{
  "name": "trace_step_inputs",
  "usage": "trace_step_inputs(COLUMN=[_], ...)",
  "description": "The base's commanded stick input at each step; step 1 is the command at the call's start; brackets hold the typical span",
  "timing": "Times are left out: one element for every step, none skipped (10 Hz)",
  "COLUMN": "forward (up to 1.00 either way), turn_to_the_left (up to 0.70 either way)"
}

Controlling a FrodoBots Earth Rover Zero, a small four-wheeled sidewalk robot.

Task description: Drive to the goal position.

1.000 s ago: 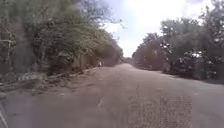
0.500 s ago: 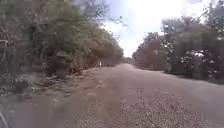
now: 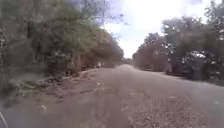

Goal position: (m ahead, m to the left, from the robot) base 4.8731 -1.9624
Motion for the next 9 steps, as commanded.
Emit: trace_step_inputs(forward=[0.50, 0.50, 0.50, 0.50, 0.50, 0.50, 0.50, 0.50, 0.50], turn_to_the_left=[0.00, 0.00, 0.00, 0.00, 0.00, 0.00, 0.00, 0.00, 0.00])
